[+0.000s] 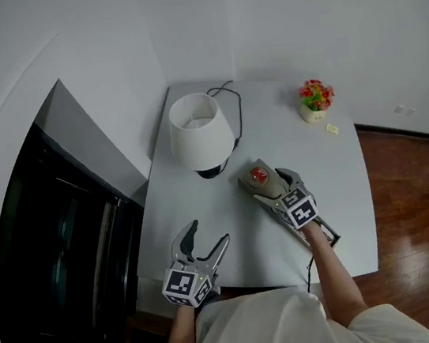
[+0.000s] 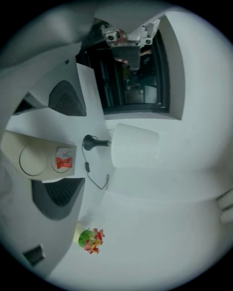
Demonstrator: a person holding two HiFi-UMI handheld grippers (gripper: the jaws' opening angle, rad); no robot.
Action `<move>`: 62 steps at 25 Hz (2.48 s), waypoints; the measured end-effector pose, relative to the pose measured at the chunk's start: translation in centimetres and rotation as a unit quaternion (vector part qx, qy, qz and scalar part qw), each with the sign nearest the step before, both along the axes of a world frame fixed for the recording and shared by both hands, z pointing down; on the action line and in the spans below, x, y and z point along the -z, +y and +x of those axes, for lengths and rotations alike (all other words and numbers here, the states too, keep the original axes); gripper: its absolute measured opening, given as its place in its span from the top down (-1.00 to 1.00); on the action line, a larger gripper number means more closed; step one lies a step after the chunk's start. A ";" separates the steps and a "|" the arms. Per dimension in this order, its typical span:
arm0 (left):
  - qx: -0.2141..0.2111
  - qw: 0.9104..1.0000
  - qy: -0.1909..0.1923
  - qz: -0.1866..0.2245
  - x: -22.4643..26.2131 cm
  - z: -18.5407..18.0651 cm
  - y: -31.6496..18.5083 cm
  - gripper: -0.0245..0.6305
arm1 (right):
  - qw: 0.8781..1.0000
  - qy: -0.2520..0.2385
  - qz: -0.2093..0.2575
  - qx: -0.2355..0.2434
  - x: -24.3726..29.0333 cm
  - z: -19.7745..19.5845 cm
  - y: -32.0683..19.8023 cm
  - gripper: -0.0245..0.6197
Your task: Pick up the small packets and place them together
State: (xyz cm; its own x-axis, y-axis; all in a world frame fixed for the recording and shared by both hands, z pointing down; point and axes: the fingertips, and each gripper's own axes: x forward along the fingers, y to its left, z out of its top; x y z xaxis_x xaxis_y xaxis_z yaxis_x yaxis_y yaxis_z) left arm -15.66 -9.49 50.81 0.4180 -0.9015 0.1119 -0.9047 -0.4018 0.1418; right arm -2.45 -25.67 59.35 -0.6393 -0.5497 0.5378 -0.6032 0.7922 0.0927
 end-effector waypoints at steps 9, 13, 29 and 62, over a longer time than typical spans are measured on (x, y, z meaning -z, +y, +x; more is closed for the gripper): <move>-0.045 0.999 0.000 0.030 2.3 2.5 -1.7 -0.15 | 0.972 -0.200 0.113 -0.045 10.2 6.7 5.1 0.06; -0.063 0.997 -0.002 0.034 2.6 3.7 -1.8 -0.15 | 0.962 -0.214 0.149 -0.081 11.5 9.8 6.8 -0.06; -0.106 0.992 0.036 0.051 3.3 6.8 -1.4 -0.13 | 0.953 -0.220 0.179 -0.110 11.5 13.2 11.0 -0.07; -0.142 0.990 -0.013 0.000 -0.2 10.6 -0.3 -0.10 | 0.963 0.147 -0.223 0.039 -16.2 19.1 11.8 0.06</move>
